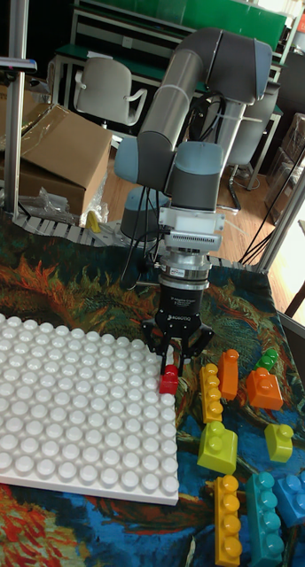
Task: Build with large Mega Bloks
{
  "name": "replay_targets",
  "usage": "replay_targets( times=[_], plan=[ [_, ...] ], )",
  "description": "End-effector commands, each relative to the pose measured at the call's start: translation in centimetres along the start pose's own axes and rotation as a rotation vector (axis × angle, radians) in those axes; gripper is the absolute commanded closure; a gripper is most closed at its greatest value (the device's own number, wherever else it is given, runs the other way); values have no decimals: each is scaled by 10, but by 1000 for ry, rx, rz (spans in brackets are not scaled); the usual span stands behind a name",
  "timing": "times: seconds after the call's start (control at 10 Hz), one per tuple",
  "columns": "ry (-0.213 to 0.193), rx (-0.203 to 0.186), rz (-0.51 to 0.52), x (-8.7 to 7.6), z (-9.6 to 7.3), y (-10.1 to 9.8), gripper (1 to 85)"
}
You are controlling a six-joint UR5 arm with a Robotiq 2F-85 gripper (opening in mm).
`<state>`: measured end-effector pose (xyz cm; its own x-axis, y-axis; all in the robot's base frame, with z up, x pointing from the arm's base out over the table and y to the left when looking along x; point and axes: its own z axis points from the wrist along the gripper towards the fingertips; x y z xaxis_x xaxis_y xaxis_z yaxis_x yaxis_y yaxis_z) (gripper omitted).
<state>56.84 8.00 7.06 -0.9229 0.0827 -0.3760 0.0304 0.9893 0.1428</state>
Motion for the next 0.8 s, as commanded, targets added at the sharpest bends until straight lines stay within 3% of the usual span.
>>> replay_targets(
  times=[0.0, 0.1, 0.2, 0.3, 0.5, 0.7],
  plan=[
    [0, -13, 8, -2, 4, 4, 843],
    [3, -14, -5, -2, 5, 3, 843],
    [0, 14, -62, -3, 5, -5, 713],
    [-6, -4, -91, -4, 4, 0, 467],
    [-7, -18, -111, -4, 3, 5, 353],
    [-11, -31, -124, -5, 3, 7, 300]
  ],
)
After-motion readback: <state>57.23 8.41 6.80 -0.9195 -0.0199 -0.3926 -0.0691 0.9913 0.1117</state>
